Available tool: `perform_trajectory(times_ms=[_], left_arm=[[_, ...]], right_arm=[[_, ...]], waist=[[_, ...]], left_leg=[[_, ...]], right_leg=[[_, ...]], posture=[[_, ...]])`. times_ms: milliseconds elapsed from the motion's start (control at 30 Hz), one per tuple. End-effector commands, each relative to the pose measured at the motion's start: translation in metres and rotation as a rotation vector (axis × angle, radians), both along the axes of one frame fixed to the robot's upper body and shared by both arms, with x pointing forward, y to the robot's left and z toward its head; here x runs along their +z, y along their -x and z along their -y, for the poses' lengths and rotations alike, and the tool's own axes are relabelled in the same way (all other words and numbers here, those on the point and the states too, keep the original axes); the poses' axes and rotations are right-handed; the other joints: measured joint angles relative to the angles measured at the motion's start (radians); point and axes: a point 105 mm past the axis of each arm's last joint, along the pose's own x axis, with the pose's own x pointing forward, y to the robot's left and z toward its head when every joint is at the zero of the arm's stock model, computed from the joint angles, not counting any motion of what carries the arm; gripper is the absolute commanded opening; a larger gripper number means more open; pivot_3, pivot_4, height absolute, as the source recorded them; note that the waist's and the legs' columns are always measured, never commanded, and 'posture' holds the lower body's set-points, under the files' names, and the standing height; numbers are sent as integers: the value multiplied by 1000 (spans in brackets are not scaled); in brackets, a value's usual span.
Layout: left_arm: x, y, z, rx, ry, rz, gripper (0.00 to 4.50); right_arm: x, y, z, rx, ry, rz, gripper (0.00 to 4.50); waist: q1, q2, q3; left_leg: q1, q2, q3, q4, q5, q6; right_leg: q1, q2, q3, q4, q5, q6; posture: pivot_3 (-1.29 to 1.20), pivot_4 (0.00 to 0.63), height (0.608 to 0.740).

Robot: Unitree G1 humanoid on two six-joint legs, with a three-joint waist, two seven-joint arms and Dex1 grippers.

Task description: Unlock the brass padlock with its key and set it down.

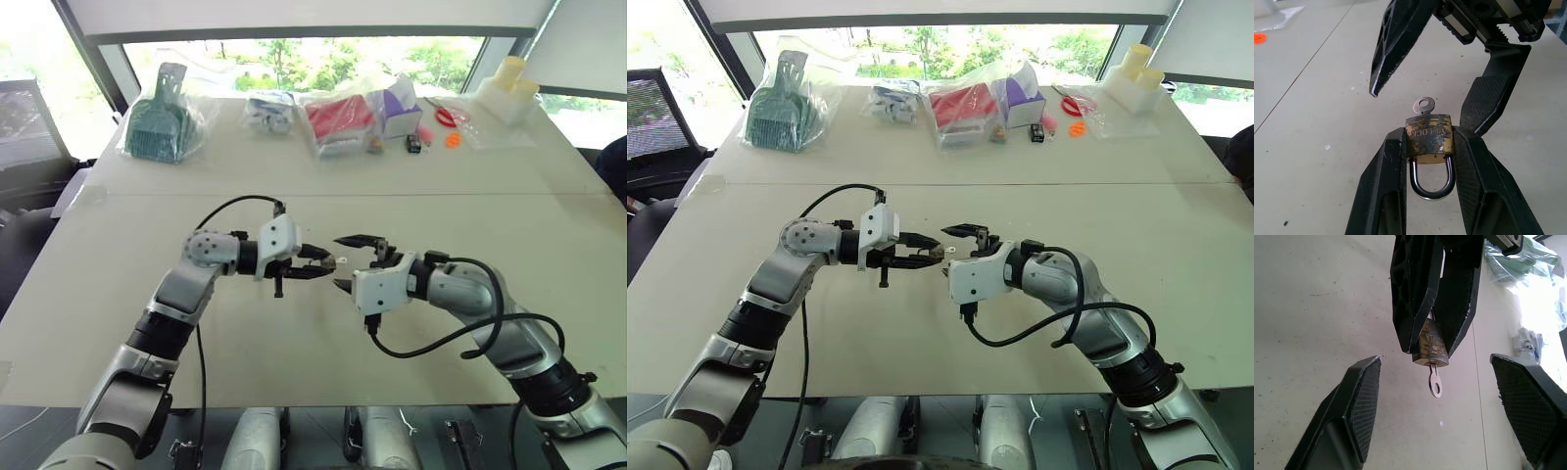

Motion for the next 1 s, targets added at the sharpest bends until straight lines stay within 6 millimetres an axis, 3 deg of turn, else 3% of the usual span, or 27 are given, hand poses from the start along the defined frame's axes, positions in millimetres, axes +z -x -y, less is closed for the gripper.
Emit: perform_trajectory(times_ms=[33,67,167,333,800,1000], left_arm=[[11,0,1,-10,15,38,716],[11,0,1,-11,14,38,716],[11,0,1,-14,11,37,716],[11,1,0,-20,9,35,716],[13,7,0,-41,6,36,716],[11,8,-2,-59,-35,123,716]], right_arm=[[13,3,-2,29,-2,58,3429],[13,2,-1,27,1,58,3429],[14,0,3,17,9,63,2595],[15,-2,5,15,17,74,43],[12,-3,0,32,24,69,43],[10,-4,1,20,-10,-22,43]], waist=[[0,0,0],[0,0,0],[0,0,0],[0,0,0],[0,0,0],[0,0,0]], left_leg=[[0,0,0,0,0,0],[0,0,0,0,0,0],[0,0,0,0,0,0],[0,0,0,0,0,0],[0,0,0,0,0,0],[0,0,0,0,0,0]], right_leg=[[0,0,0,0,0,0],[0,0,0,0,0,0],[0,0,0,0,0,0],[0,0,0,0,0,0],[0,0,0,0,0,0],[0,0,0,0,0,0]], posture=[[0,150,740],[0,150,740],[0,150,740],[0,150,740],[0,150,740],[0,150,740]])
